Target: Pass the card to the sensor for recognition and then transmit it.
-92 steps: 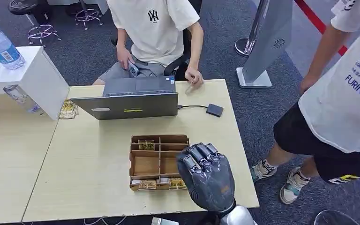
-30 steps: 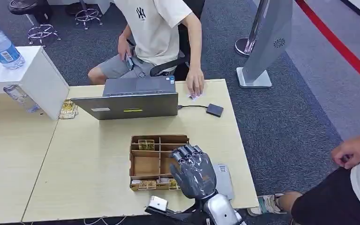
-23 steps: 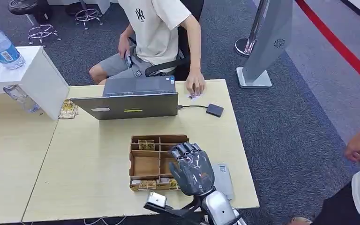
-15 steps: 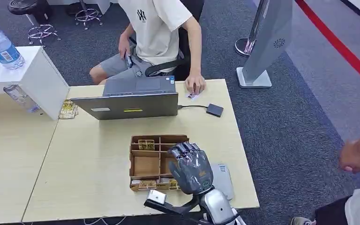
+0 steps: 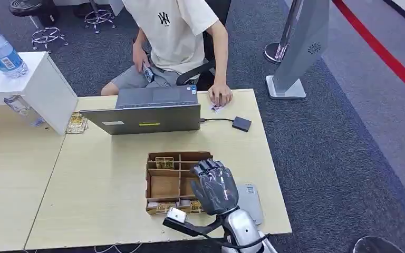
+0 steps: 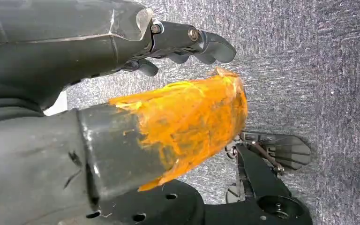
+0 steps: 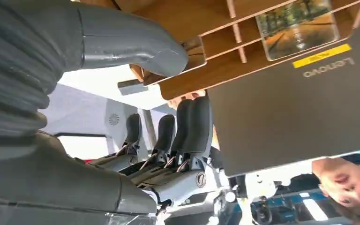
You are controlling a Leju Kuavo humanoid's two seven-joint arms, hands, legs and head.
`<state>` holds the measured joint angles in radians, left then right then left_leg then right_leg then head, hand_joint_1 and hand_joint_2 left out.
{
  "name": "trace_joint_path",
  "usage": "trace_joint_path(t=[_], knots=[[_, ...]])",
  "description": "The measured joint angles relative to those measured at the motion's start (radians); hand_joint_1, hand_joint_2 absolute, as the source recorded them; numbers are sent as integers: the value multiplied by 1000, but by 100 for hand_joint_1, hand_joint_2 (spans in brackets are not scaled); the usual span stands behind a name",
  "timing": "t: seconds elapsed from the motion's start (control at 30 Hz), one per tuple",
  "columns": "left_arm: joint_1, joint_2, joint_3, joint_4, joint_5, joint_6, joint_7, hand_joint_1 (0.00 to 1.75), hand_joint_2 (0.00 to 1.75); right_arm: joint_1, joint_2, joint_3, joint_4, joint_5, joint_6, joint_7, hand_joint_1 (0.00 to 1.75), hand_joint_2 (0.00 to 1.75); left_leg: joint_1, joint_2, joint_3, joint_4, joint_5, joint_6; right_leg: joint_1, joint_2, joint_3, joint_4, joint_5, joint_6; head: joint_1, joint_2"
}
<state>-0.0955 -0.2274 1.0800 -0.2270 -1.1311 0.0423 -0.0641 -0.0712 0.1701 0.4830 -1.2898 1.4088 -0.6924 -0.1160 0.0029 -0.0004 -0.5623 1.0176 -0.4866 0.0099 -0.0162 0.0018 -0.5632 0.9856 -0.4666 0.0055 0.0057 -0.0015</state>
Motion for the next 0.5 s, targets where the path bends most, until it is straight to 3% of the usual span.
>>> trace_joint_path(t=[0.5], knots=[[0,0,0,0,-5,-8,-1,0,0,-42,1,-17,47,-4,0,12,93,175,0,0,0,0,0,0,0,0,0,0,0,0,0,0]])
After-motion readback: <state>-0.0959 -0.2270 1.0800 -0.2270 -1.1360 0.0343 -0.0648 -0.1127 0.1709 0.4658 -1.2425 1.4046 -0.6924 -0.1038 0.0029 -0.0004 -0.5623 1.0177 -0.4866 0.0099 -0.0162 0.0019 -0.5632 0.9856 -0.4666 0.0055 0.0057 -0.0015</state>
